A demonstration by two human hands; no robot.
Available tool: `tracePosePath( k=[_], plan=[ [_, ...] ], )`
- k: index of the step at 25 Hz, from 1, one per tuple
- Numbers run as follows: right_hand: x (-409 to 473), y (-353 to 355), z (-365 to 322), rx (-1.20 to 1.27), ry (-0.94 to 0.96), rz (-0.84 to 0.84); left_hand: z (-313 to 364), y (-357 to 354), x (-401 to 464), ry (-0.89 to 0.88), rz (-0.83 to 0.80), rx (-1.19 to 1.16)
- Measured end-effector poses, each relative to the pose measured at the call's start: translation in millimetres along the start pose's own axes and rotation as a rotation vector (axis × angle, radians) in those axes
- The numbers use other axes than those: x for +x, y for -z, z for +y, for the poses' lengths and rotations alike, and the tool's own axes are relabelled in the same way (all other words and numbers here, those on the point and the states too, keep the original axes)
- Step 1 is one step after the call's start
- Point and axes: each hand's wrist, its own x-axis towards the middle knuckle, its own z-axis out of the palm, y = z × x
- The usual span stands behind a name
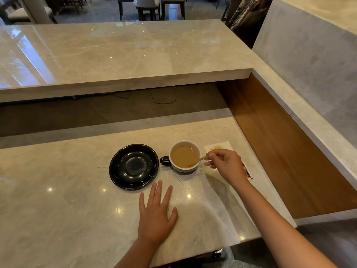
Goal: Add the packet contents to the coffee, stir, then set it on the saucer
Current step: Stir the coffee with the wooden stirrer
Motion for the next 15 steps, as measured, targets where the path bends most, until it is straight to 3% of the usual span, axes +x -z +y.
tracePosePath(
  k=[4,8,15],
  plan=[
    [-5,-16,1,0.241,-0.113,0.047,-1,-1,1,-0.001,-0.003,0.023],
    [-9,-32,3,0.343,-0.109,0.159,-1,-1,0,0.006,-0.005,0.023],
    [-10,-30,1,0.039,0.102,0.274,0,0,0,-0.003,0.005,0.015]
  ],
)
